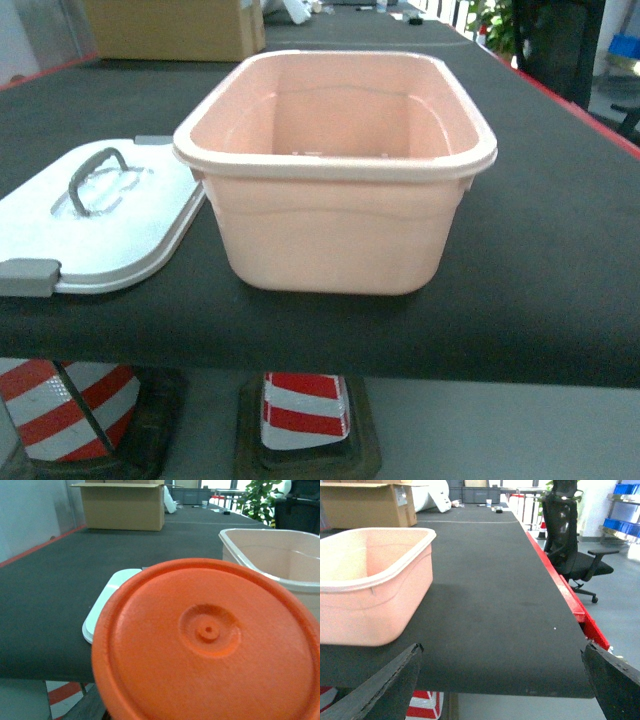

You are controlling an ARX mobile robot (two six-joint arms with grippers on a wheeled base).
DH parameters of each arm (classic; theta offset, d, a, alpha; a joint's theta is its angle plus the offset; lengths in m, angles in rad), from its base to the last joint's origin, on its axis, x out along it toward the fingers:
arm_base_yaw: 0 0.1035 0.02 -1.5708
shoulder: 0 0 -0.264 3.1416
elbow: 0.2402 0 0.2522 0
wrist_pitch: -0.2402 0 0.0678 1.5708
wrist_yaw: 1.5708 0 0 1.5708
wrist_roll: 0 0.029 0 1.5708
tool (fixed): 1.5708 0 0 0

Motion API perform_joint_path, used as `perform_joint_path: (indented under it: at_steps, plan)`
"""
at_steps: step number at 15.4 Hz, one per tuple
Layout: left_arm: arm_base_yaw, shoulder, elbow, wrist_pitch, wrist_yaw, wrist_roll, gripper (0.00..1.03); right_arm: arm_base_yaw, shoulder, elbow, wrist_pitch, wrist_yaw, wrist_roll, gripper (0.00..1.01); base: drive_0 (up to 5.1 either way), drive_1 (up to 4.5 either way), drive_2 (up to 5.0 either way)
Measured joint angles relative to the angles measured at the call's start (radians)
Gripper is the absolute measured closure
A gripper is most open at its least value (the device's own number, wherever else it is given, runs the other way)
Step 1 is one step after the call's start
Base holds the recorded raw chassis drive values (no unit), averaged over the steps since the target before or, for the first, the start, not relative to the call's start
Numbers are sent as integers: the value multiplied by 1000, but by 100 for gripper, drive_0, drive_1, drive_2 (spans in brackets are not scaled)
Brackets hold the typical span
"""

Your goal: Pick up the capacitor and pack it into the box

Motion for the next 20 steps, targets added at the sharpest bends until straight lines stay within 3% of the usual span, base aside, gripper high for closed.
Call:
perform_joint_path:
  at_steps: [20]
  plan:
    - [0,0,0,2,1,1,59,0,0,0,-1,1,1,3,0,0,0]
